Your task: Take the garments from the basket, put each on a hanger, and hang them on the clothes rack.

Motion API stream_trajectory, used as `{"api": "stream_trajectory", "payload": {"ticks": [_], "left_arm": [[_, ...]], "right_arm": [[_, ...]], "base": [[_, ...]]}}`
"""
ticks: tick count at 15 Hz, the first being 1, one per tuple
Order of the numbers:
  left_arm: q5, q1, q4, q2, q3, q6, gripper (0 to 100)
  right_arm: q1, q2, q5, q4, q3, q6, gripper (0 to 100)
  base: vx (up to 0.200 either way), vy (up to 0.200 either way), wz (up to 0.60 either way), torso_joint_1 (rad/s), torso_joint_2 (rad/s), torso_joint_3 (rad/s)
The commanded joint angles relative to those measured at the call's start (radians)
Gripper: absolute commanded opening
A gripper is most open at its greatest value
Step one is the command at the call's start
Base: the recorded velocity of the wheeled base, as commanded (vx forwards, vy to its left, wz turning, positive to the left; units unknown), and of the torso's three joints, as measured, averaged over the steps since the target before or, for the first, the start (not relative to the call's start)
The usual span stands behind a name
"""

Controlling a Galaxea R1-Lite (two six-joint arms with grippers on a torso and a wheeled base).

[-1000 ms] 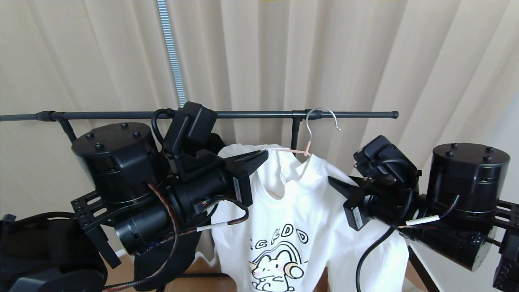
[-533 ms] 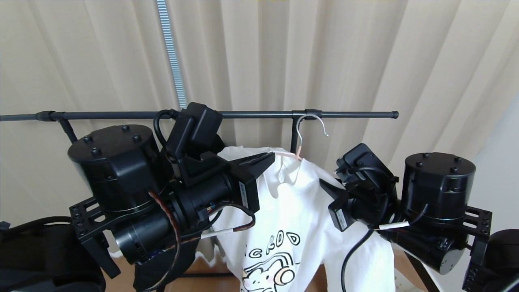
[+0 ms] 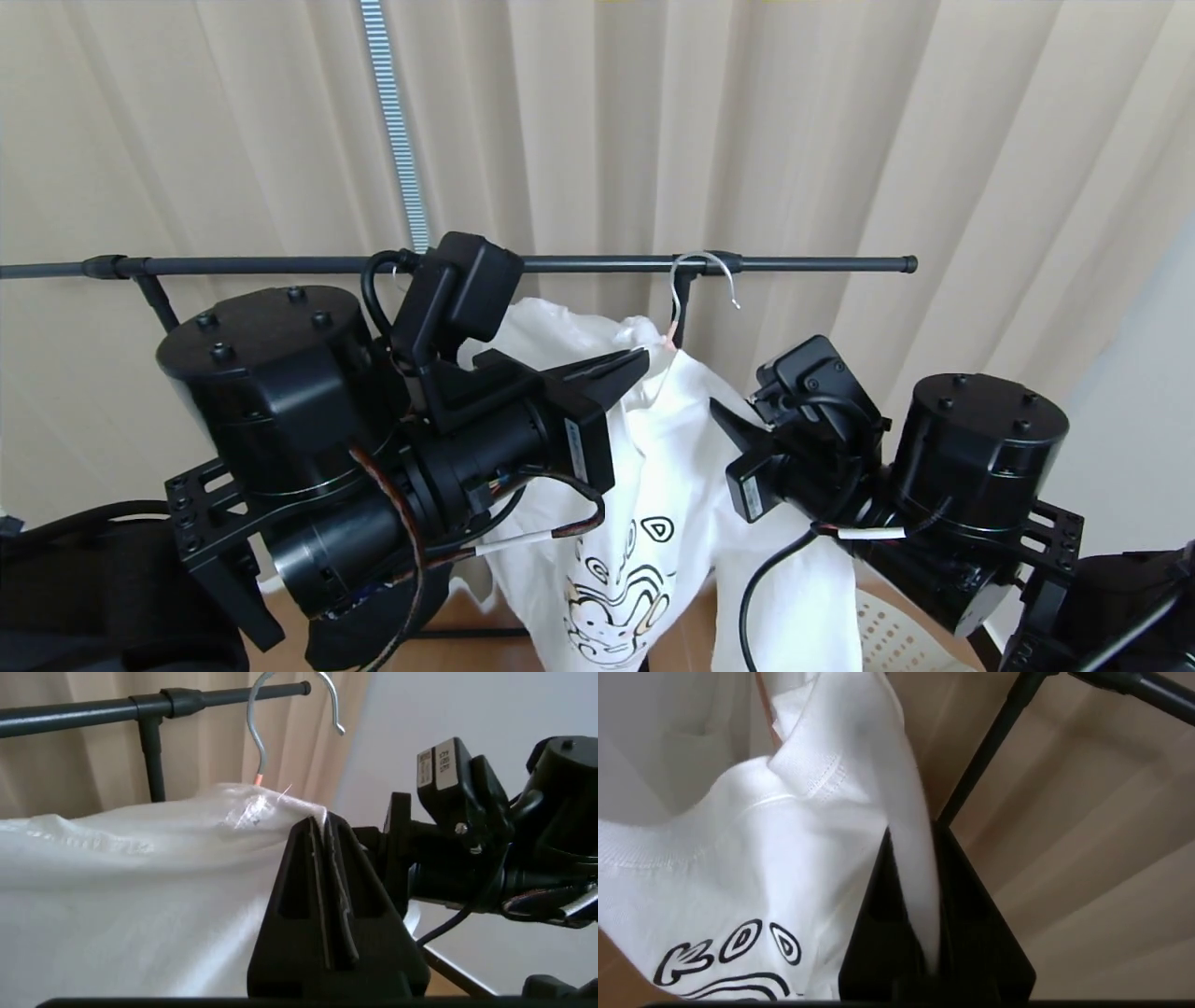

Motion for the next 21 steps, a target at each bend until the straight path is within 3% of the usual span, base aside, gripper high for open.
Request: {"api": "stream_trajectory", "payload": {"ticks": [1, 7, 16, 17, 21], "left_arm": [[0.004, 0.005, 0.001, 0.013, 0.002, 0.000, 0], [0.002, -0.002, -0.007, 0.056, -0.002, 0.009, 0], [0.001, -0.007, -0.010, 0.081, -0.016, 0.024, 0], [0.001, -0.007, -0.010, 0.082, -0.016, 0.024, 100], [0.001, -0.008, -0.067, 0.081, -0.005, 0.023, 100]], "right_arm": [[-0.002, -0.034, 0.009, -0.003, 0.010, -0.001, 0], [-0.002, -0.112, 0.072, -0.001, 0.042, -0.001, 0], [0.001, -0.145, 0.083, -0.004, 0.053, 0.001, 0], [0.001, -0.155, 0.099, -0.004, 0.056, 0.001, 0], [0.001, -0.168, 0.122, -0.004, 0.064, -0.001, 0]], "base": [[0.000, 0.000, 0.00, 0.000, 0.00, 0.000], [0.000, 0.000, 0.00, 0.000, 0.00, 0.000], [0.000, 0.000, 0.00, 0.000, 0.00, 0.000], [0.000, 0.000, 0.00, 0.000, 0.00, 0.000], [0.000, 0.000, 0.00, 0.000, 0.00, 0.000]]}}
